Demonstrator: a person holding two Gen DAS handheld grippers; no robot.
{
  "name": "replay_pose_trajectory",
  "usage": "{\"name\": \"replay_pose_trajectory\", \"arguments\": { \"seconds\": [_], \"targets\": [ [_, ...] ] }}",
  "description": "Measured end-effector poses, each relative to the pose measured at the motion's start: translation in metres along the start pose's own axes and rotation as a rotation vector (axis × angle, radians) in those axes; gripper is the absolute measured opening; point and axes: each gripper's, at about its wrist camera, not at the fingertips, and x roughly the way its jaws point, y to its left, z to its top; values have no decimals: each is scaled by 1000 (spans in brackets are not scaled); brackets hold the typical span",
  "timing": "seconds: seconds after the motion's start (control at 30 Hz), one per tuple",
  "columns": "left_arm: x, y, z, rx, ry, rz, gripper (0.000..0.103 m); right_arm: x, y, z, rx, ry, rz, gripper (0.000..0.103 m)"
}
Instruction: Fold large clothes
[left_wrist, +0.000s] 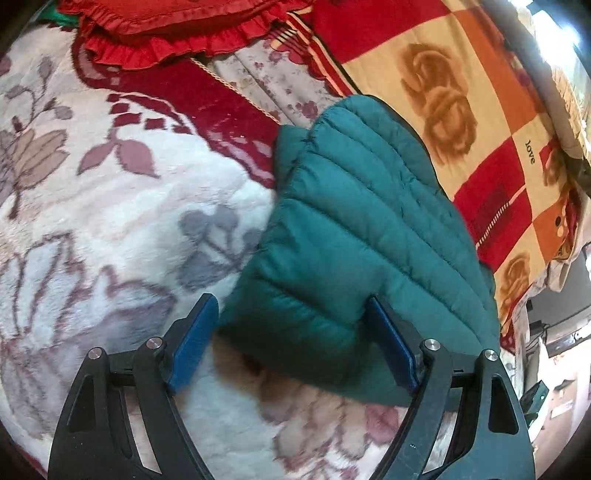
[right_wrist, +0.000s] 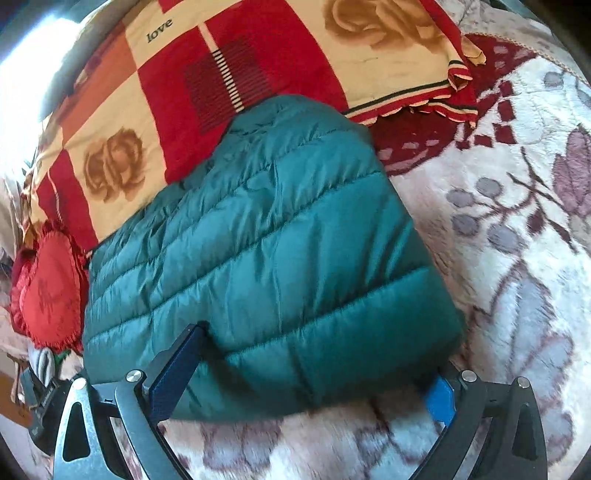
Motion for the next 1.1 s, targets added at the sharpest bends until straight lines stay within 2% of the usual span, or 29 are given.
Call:
{"name": "replay_pose_trajectory", "arguments": {
  "seconds": [0.07, 0.27, 0.3, 0.33, 0.37, 0.4, 0.47, 0.67, 0.73, 0.8, 1.1],
  "targets": [
    [6, -5, 2, -16, -5, 7, 95, 3, 0, 4, 16, -7, 2, 103],
    [13, -10, 4, -32, -10, 30, 96, 9, 3, 11, 48, -15, -20, 102],
    [13, -10, 5, -25, -8, 22, 91, 8, 5, 11, 46, -23, -28, 99],
    [12, -10, 4, -17, -7, 18, 85, 6, 6, 11, 38, -30, -34, 91],
    [10, -11, 4, -2, -8, 19, 82, 4, 9, 11, 19, -42, -51, 83],
    [8, -13, 4, 15, -14, 21, 77, 1, 15, 10, -15, -55, -77, 79],
    [5, -14, 3, 34, -23, 26, 70, -3, 24, 11, -66, -72, -112, 66],
    [-5, -17, 2, 55, -42, 25, 49, -16, 32, 11, -158, -98, -153, 43],
    [-11, -20, 0, 84, -56, 29, 42, -20, 32, 9, -165, -99, -150, 39],
    [-17, -23, -2, 117, -67, 30, 39, -24, 33, 8, -174, -102, -147, 37],
    [-54, -16, -16, 163, -72, -11, 36, -52, 50, -7, -221, -117, -132, 33]
  ]
}}
